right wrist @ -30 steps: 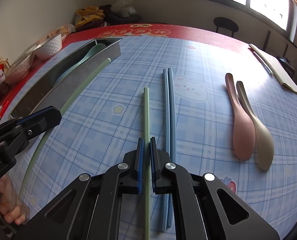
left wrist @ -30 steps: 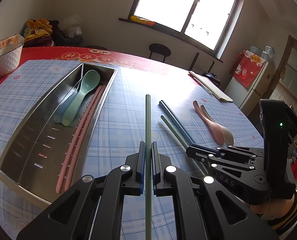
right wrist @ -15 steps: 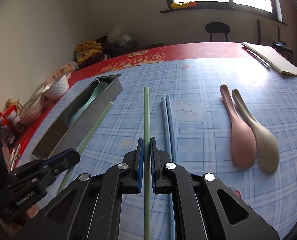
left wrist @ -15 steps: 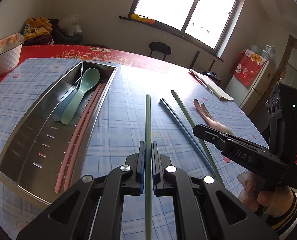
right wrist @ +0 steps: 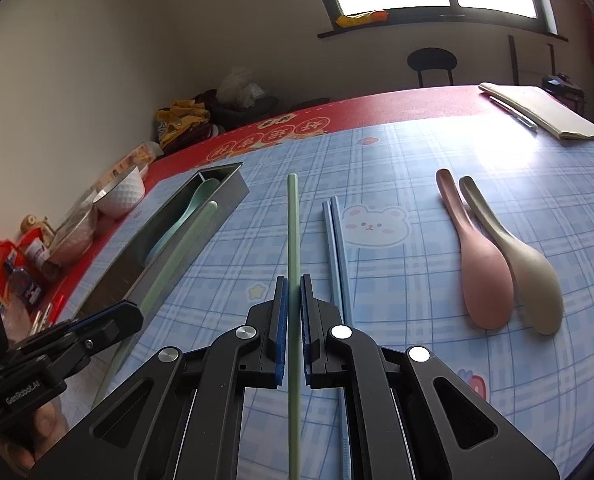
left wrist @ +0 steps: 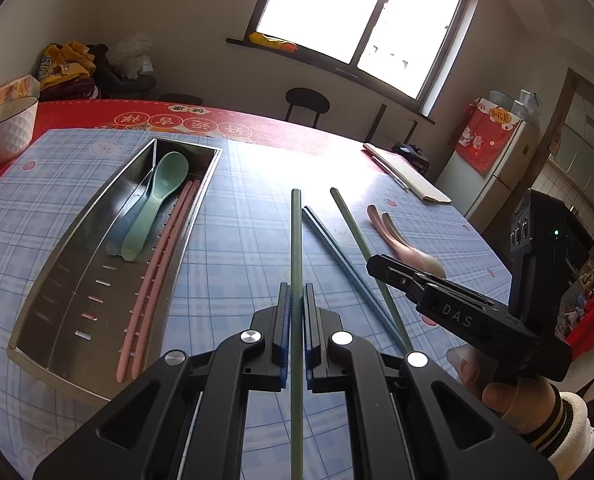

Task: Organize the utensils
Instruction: 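Lift the second green chopstick with the right tool while the left tool holds its chopstick, then lower the green chopstick into the steel tray with the left tool and open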

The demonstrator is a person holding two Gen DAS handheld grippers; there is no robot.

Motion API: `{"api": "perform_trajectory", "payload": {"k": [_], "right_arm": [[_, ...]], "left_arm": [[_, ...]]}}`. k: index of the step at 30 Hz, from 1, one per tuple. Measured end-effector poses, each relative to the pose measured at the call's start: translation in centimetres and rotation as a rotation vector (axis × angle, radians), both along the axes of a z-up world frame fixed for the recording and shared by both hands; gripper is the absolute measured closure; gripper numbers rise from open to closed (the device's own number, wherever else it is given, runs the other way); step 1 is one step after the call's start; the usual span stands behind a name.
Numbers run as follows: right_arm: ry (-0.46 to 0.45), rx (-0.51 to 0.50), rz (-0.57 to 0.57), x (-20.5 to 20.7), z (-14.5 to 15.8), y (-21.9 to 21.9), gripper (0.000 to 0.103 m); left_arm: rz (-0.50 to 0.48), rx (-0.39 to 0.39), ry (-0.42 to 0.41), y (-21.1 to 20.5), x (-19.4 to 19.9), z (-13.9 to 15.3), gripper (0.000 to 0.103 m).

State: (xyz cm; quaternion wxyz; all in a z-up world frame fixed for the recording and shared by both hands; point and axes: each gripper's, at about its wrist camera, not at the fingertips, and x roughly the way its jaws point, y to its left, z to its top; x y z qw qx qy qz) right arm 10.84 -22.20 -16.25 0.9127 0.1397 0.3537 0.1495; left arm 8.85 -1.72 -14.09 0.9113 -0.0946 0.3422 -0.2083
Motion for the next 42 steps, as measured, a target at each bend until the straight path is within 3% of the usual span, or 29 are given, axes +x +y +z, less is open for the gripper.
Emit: {"api": "perform_trajectory", "payload": {"k": [9,13,18,24,30,42], "right_arm": [[-0.002,0.035,0.002,0.0,-0.2,-0.6,0.097],[0.001,0.037,0.003,0.0,-0.2,-0.6,0.097],[0.002,0.041,0.001,0.2,-0.3,-0.7,0.097],[0.013,0.038,0.001,0.3,-0.4,-0.6,0.097],[0.016,0.043,-0.001,0.4,-0.4,-0.7,0.097],[0.018,0.039,0.0,0.4,-0.4,-0.7,0.097]], "left_arm": [[0.015,-0.006,0.013,3.5,2.3,3.4,0.097],[0.053,0.073,0.019,4.3,4.8,4.3,0.097],[0.067,0.092,0.104,5.0,9.0,3.3,0.097],[0.062,0.169,0.191,4.3,12.2,1.0,0.097],[0.063,0.216,0.241,4.2,13.5,-0.7,0.097],[0.05,0.232,0.298,4.0,13.9,-1.7,0.097]]}}
